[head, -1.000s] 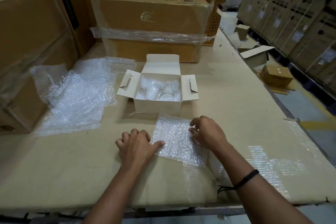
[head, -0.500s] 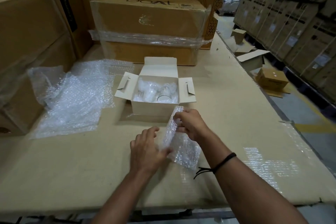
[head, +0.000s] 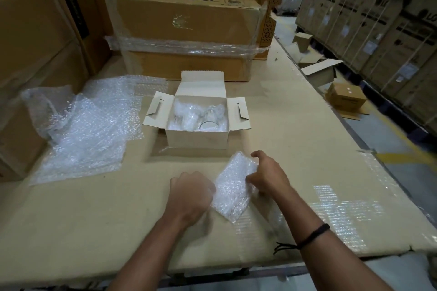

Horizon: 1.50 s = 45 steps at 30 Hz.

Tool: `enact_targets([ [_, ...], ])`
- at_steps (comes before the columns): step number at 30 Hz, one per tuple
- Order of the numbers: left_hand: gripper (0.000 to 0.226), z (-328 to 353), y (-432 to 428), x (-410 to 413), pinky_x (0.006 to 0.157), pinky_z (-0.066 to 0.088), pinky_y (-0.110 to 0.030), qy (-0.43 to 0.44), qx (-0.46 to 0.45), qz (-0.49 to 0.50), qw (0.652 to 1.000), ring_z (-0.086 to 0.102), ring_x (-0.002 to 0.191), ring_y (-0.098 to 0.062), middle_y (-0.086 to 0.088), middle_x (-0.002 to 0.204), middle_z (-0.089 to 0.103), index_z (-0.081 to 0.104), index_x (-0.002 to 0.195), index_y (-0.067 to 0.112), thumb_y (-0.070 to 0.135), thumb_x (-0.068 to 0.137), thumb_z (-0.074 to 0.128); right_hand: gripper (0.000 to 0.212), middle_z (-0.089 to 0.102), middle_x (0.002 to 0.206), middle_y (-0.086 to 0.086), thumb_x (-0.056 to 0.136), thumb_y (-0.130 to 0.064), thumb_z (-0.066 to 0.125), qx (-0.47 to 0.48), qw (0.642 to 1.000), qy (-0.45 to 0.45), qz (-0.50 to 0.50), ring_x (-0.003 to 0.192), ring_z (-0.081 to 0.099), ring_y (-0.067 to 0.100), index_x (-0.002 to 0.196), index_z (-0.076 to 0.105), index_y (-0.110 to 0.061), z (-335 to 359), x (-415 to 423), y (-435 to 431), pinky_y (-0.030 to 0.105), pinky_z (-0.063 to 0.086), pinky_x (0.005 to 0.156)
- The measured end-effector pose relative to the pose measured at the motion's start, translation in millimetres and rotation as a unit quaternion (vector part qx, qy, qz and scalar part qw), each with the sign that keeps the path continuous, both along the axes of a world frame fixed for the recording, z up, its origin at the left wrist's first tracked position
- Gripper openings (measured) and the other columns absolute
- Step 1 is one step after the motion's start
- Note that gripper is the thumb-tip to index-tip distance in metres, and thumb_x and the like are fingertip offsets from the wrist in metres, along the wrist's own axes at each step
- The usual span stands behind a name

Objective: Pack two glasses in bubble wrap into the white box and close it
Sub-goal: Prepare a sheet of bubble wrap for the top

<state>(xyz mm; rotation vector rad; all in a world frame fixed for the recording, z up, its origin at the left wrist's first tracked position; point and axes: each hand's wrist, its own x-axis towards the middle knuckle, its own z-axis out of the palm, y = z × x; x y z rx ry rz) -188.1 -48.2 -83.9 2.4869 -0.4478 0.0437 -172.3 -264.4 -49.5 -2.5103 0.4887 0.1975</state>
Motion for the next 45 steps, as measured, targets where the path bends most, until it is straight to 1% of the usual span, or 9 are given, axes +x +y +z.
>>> enact_targets([
  [7,0.066,6,-13,2,0.090,0.026,-0.032,0.051,0.131,0.068,0.988,0.040,0.114,-0.016,0.012,0.121,0.048,0.049,0.125,0.038,0.076,0.072,0.053,0.078,0.047,0.139,0.004,0.076,-0.031,0.076,-0.093,0.989,0.001,0.119,0.126,0.042,0.026,0.144,0.038,-0.031,-1,11,-9,0.036,0.039,0.100],
  [15,0.019,10,-17,7,0.089,0.021,-0.027,0.008,0.000,0.060,0.998,0.046,0.109,-0.013,0.018,0.106,0.056,0.059,0.089,0.035,0.026,0.076,0.070,0.089,0.048,0.127,-0.005,0.068,-0.019,0.085,0.043,0.985,0.000,0.167,0.116,0.052,0.020,0.144,0.040,-0.028,13,33,-20,0.034,0.049,0.090],
  [18,0.034,8,-6,15,0.080,0.043,-0.035,-0.025,-0.108,0.044,0.993,0.056,0.082,-0.015,0.016,0.080,0.059,0.056,0.076,0.032,0.000,0.069,0.066,0.047,0.063,0.096,-0.008,0.072,0.000,0.071,0.116,0.974,-0.068,0.181,0.081,0.060,0.011,0.105,0.063,-0.032,11,35,-16,0.030,0.050,0.071],
  [21,0.031,8,7,25,0.068,0.046,-0.034,-0.087,-0.139,0.038,0.986,0.054,0.076,-0.014,0.015,0.079,0.058,0.061,0.074,0.023,-0.004,0.060,0.055,0.034,0.067,0.079,-0.005,0.069,0.003,0.062,0.052,0.971,-0.097,0.213,0.073,0.060,0.014,0.070,0.057,-0.031,4,35,-8,0.029,0.047,0.066],
  [27,0.025,3,17,22,0.082,0.030,-0.033,-0.059,-0.011,-0.068,0.996,0.051,0.087,-0.010,0.018,0.088,0.059,0.067,0.073,0.030,0.029,0.064,0.043,0.046,0.066,0.120,0.001,0.061,0.011,0.048,-0.048,0.949,-0.031,0.312,0.109,0.061,0.018,0.086,0.076,-0.017,-2,37,-13,0.020,0.044,0.085],
  [32,0.048,2,19,26,0.093,0.019,-0.029,0.004,0.001,-0.065,0.998,0.044,0.098,0.000,0.025,0.092,0.055,0.071,0.077,0.032,0.066,0.072,0.038,0.048,0.069,0.118,0.001,0.075,0.011,0.040,0.017,0.971,-0.106,0.213,0.112,0.060,0.016,0.100,0.074,-0.012,18,33,-12,0.021,0.042,0.094],
  [36,0.035,2,16,28,0.089,0.018,-0.028,0.014,0.057,-0.054,0.997,0.043,0.109,-0.007,0.023,0.106,0.048,0.067,0.091,0.036,0.055,0.071,0.047,0.041,0.060,0.131,-0.003,0.089,-0.020,0.061,-0.051,0.955,0.023,0.290,0.117,0.055,0.018,0.129,0.059,-0.024,20,32,3,0.031,0.043,0.100],
  [40,0.057,1,21,30,0.082,0.018,-0.028,0.020,0.104,-0.046,0.993,0.042,0.114,-0.011,0.021,0.119,0.049,0.050,0.123,0.040,0.057,0.068,0.047,0.051,0.060,0.126,-0.002,0.076,-0.010,0.063,-0.137,0.947,0.044,0.289,0.112,0.057,0.023,0.124,0.061,-0.026,8,31,7,0.031,0.047,0.091],
  [45,0.022,4,25,38,0.078,0.042,-0.035,-0.036,-0.079,-0.063,0.994,0.056,0.084,-0.015,0.016,0.087,0.060,0.061,0.090,0.028,0.027,0.068,0.062,0.033,0.067,0.101,-0.003,0.068,-0.003,0.064,-0.109,0.964,-0.054,0.236,0.094,0.063,0.023,0.092,0.074,-0.024,11,38,10,0.035,0.052,0.077],
])
